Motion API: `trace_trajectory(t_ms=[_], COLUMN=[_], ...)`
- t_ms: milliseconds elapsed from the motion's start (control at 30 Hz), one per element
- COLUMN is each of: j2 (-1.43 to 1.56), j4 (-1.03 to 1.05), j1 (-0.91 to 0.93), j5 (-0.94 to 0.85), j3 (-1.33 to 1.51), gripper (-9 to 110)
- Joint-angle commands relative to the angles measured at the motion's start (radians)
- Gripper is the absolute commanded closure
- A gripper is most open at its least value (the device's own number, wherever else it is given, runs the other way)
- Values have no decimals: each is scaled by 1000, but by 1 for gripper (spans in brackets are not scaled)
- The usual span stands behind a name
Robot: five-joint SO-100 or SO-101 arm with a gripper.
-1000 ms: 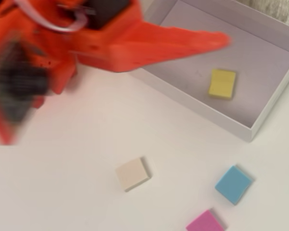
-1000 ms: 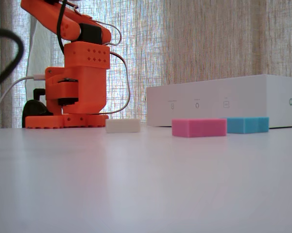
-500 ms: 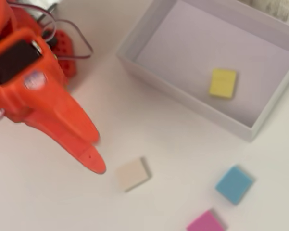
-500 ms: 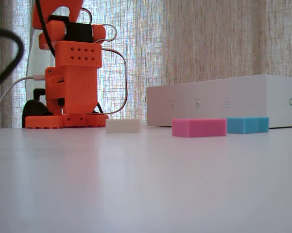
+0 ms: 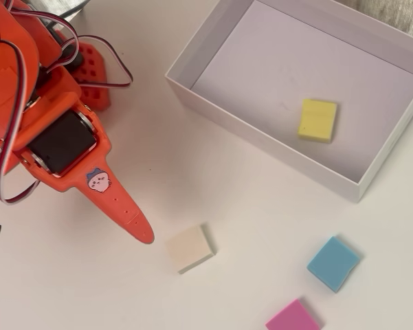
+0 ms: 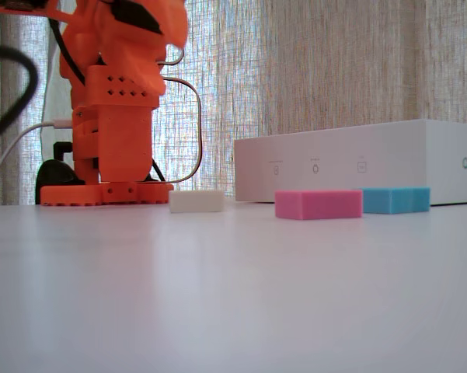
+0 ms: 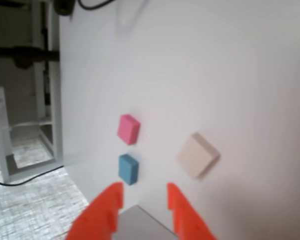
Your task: Grasp the yellow cuboid and put it in the bin.
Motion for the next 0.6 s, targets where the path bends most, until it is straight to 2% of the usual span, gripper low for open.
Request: trace_trajectory(t_ms=[0, 67, 567], j2=[9, 9, 9], j4=[5, -9, -6], j1=[15, 23, 54], j5=[-3, -5, 18], j3=[18, 49, 81], gripper=[102, 110, 108])
